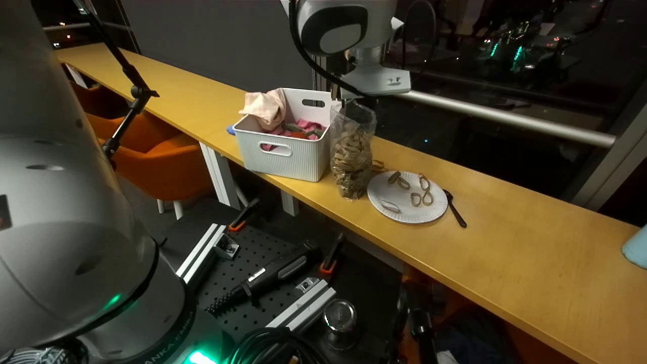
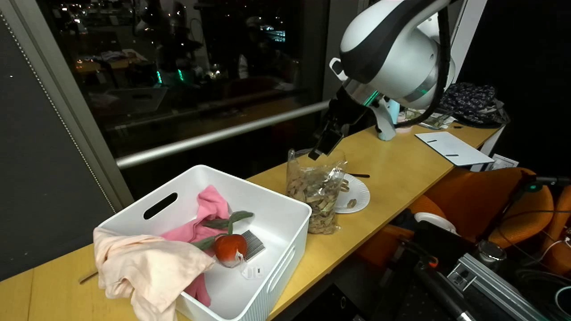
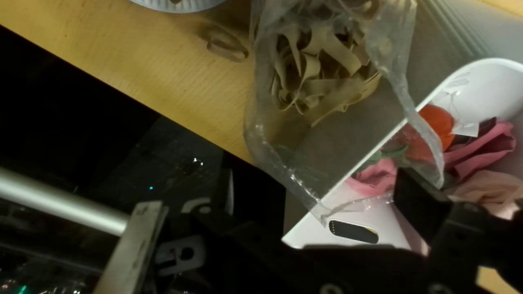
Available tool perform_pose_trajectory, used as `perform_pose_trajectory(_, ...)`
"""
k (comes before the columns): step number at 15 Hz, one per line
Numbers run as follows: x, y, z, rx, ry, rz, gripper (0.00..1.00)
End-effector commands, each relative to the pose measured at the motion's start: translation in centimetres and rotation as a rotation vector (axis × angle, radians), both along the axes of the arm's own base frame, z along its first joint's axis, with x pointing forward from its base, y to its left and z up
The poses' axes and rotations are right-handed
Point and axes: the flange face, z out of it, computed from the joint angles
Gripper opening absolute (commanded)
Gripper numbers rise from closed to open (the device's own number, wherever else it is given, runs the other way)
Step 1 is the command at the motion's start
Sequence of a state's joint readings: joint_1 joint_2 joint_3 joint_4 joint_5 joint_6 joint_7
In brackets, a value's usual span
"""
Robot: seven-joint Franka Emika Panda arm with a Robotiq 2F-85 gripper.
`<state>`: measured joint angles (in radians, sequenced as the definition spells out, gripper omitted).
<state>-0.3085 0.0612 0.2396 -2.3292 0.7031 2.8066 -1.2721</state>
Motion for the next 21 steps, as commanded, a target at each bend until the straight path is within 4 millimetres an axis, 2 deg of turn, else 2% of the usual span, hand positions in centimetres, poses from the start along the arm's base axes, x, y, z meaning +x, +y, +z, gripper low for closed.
perform_pose_trajectory(1,-0.6,-0.3,0.7,-0.003,-0.023,0.016,1.00)
perform_pose_trajectory(3,-0.2,-1.4,0.5,-0.001,-0.033,-0.012,1.00)
perform_pose_trajectory(4,-0.1,-2.5,0.5,0.012,-0.041,-0.038,1.00)
perform_pose_trajectory(7,0.2,-7.6,1.0,0.110,-0.079,-0.141,1.00)
perform_pose_trajectory(10,1.0,-13.0,0.6,0.205,-0.084,-0.236,1.00)
perform_pose_trajectory(12,1.7,-15.6,-0.8,0.256,-0.047,-0.260,1.00)
perform_pose_trajectory(16,2.9,-18.8,-5.7,0.267,0.076,-0.288,1.00)
perform_pose_trajectory(21,5.6,-19.3,-10.5,0.239,0.233,-0.298,1.00)
